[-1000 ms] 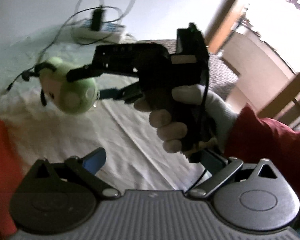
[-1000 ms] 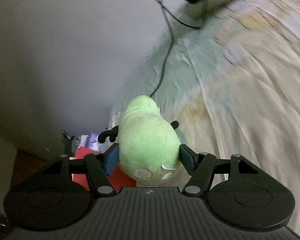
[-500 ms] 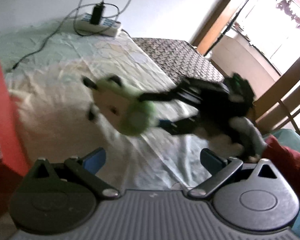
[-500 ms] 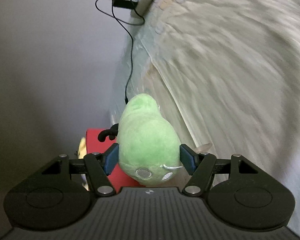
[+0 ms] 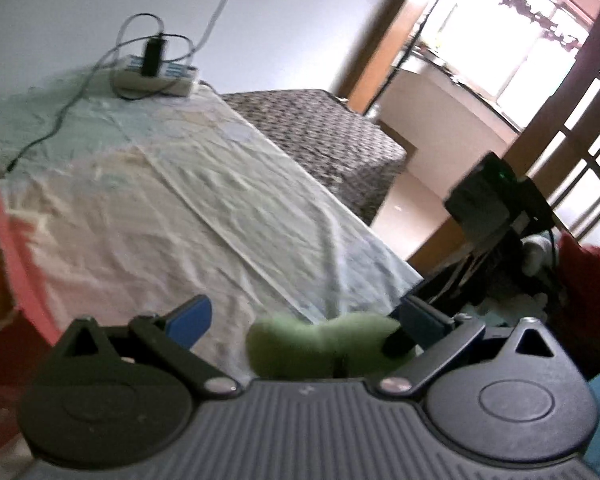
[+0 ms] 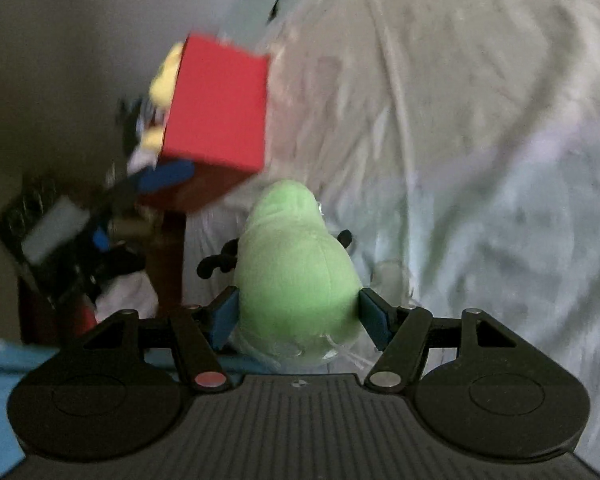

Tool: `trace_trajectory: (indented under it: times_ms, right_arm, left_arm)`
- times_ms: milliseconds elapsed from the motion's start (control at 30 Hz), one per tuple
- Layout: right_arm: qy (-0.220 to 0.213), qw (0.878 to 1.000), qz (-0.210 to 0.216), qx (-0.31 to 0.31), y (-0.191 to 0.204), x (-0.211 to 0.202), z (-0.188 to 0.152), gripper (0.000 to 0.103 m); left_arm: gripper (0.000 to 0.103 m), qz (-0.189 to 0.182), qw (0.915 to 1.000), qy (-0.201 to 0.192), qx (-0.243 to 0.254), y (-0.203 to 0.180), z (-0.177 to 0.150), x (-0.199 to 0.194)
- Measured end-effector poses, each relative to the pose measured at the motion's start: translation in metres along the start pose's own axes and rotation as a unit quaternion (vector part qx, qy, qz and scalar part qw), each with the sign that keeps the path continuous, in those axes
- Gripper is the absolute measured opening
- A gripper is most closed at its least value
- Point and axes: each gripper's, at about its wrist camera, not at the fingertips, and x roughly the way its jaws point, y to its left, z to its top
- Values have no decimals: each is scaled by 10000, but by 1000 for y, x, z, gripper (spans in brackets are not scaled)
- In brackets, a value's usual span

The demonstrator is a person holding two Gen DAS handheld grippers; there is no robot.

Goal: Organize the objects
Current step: 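Lift the green plush off the sheet with the right gripper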

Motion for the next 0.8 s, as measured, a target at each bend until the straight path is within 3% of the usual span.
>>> trace_trajectory:
  times_ms: [100,333,533,733,800]
  right_arm:
    - [92,9996,-116,-226,0,10,6,67]
    - [-756,9970,-40,158,-16,7,34,74]
    - [-1793,9797,-163,879,-31,-12,24,74]
    - [-2573,9546,-56,1501,-40,-31,-6,74]
    - [-2644,9490,-122,1714,-44,-36,-17,73]
  left_arm:
    - [100,-165,9996,140,194,-7,-6,7]
    - [99,36,9982,512,299,-12,-11,32]
    - [99,311,9974,575,294,-4,-4,45]
    - [92,472,9958,764,-163,22,0,59]
    - [91,465,9954,812,-222,25,0,63]
